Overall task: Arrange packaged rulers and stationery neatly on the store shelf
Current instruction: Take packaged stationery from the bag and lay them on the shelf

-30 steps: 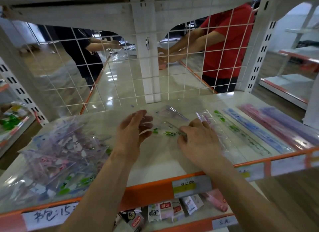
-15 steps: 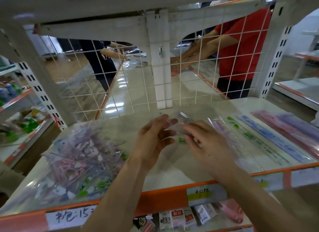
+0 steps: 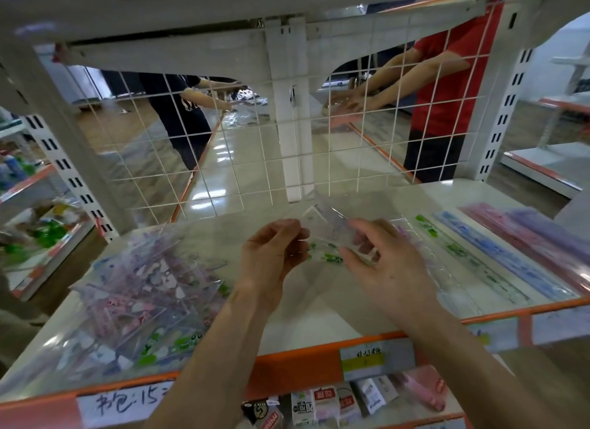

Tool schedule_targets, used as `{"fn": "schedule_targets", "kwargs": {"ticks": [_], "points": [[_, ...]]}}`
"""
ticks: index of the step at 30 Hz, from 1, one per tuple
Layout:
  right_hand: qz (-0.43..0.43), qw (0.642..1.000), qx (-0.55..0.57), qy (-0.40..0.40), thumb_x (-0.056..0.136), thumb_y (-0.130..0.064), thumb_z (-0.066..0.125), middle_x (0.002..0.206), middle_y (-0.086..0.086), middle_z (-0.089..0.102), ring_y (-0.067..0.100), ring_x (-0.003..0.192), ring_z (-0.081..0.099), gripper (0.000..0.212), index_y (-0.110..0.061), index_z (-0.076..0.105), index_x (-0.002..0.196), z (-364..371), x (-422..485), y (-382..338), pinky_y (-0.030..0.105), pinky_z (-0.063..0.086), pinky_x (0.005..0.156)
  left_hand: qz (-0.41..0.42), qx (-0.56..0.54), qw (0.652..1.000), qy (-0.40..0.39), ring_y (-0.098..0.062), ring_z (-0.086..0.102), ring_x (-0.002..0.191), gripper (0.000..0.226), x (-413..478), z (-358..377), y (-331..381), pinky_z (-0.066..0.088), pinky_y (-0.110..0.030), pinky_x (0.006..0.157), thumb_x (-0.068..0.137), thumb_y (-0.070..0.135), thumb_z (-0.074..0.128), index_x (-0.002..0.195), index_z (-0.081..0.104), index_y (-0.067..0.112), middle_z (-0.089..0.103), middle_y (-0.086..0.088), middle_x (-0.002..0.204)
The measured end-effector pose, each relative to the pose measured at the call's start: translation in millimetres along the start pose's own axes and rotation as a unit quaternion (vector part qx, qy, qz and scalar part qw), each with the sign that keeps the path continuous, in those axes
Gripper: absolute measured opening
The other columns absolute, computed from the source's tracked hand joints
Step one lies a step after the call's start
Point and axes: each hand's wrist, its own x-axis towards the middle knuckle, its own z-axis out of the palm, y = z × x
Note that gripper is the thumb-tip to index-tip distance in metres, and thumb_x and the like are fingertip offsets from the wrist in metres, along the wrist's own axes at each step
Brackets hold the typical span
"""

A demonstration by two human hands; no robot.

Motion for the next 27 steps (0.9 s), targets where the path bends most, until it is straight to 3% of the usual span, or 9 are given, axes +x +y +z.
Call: {"fn": "schedule_targets", "kwargs": {"ticks": [2, 5, 8, 11, 14, 19, 22, 24, 27], "points": [[-0.02, 0.998, -0.054, 0.005, 0.084, -0.027, 0.065, 0.085, -0.003, 0.054, 0.015, 0.078, 0.053, 0.033, -0.018, 0.064, 0.115, 1, 0, 0, 0.026, 0.044, 0.06, 0.001, 0.014, 1.0, 0.016, -0.014, 0.056, 0.057, 0.009, 0, 0, -1, 0.052, -0.022, 0.055, 0.089, 0.006, 0.059, 0.081, 0.064, 0.008, 0.066, -0.006, 0.071], [-0.028, 0.994, -0.104, -0.006, 0.083, -0.038, 0.054, 0.088, -0.001, 0.055, 0.021, 0.086, 0.053, 0.037, -0.016, 0.068, 0.109, 3, 0, 4, 0.027, 0.039, 0.068, 0.007, 0.047, 0.999, 0.025, -0.014, 0.057, 0.06, 0.01, 1, 0, -3, 0.051, -0.024, 0.061, 0.09, 0.008, 0.059, 0.082, 0.065, 0.009, 0.067, -0.004, 0.072], [0.054, 0.994, -0.076, -0.064, 0.086, -0.033, 0.063, 0.092, -0.007, 0.05, 0.017, 0.094, 0.049, 0.028, -0.023, 0.067, 0.111, 2, 8, 7, 0.026, 0.035, 0.074, 0.045, 0.128, 0.989, 0.053, -0.014, 0.061, 0.07, 0.009, 3, -1, -8, 0.053, -0.027, 0.069, 0.091, 0.014, 0.06, 0.097, 0.067, 0.013, 0.067, 0.0, 0.08], [0.111, 0.986, -0.066, -0.109, 0.087, -0.033, 0.062, 0.098, -0.004, 0.053, 0.014, 0.091, 0.052, 0.026, -0.024, 0.066, 0.112, -6, 28, 11, 0.026, 0.038, 0.074, 0.131, 0.294, 0.942, 0.097, -0.007, 0.06, 0.079, 0.027, 9, -3, -16, 0.052, -0.019, 0.073, 0.091, 0.018, 0.061, 0.117, 0.064, 0.017, 0.066, 0.004, 0.094], [0.117, 0.981, -0.097, -0.119, 0.087, -0.031, 0.062, 0.093, 0.004, 0.06, 0.02, 0.084, 0.058, 0.021, -0.018, 0.071, 0.099, -13, 49, 15, 0.033, 0.048, 0.074, 0.157, 0.396, 0.899, 0.105, -0.001, 0.054, 0.079, 0.032, 19, -1, -15, 0.043, -0.017, 0.073, 0.09, 0.019, 0.061, 0.122, 0.063, 0.017, 0.061, 0.001, 0.11], [0.145, 0.961, -0.146, -0.187, 0.084, -0.029, 0.064, 0.097, 0.01, 0.069, 0.026, 0.091, 0.062, 0.027, -0.009, 0.071, 0.1, -6, 77, 25, 0.033, 0.05, 0.08, 0.148, 0.558, 0.814, 0.06, -0.02, 0.057, 0.108, 0.035, 62, 8, -9, 0.045, -0.028, 0.093, 0.089, 0.025, 0.059, 0.123, 0.063, 0.016, 0.06, -0.004, 0.123], [0.14, 0.951, -0.168, -0.219, 0.082, -0.027, 0.062, 0.076, 0.007, 0.065, 0.025, 0.078, 0.061, 0.019, -0.01, 0.071, 0.082, 4, 85, 31, 0.026, 0.041, 0.058, 0.123, 0.656, 0.743, 0.038, -0.024, 0.049, 0.121, 0.038, 84, 11, -10, 0.04, -0.039, 0.102, 0.091, 0.029, 0.056, 0.128, 0.058, 0.021, 0.054, -0.004, 0.132], [0.143, 0.946, -0.174, -0.232, 0.08, -0.022, 0.06, 0.058, 0.003, 0.05, 0.024, 0.065, 0.053, 0.021, -0.011, 0.06, 0.062, 9, 88, 33, 0.025, 0.029, 0.048, 0.111, 0.704, 0.701, 0.02, -0.024, 0.044, 0.125, 0.04, 93, 12, -11, 0.037, -0.038, 0.103, 0.091, 0.028, 0.054, 0.131, 0.054, 0.023, 0.053, -0.003, 0.134], [0.154, 0.939, -0.182, -0.246, 0.081, -0.022, 0.057, 0.061, 0.001, 0.047, 0.024, 0.068, 0.052, 0.017, -0.014, 0.059, 0.067, 14, 92, 34, 0.025, 0.034, 0.054, 0.107, 0.723, 0.683, -0.005, -0.024, 0.048, 0.12, 0.036, 103, 14, -14, 0.037, -0.039, 0.101, 0.091, 0.029, 0.053, 0.126, 0.058, 0.022, 0.059, -0.002, 0.128]]}}
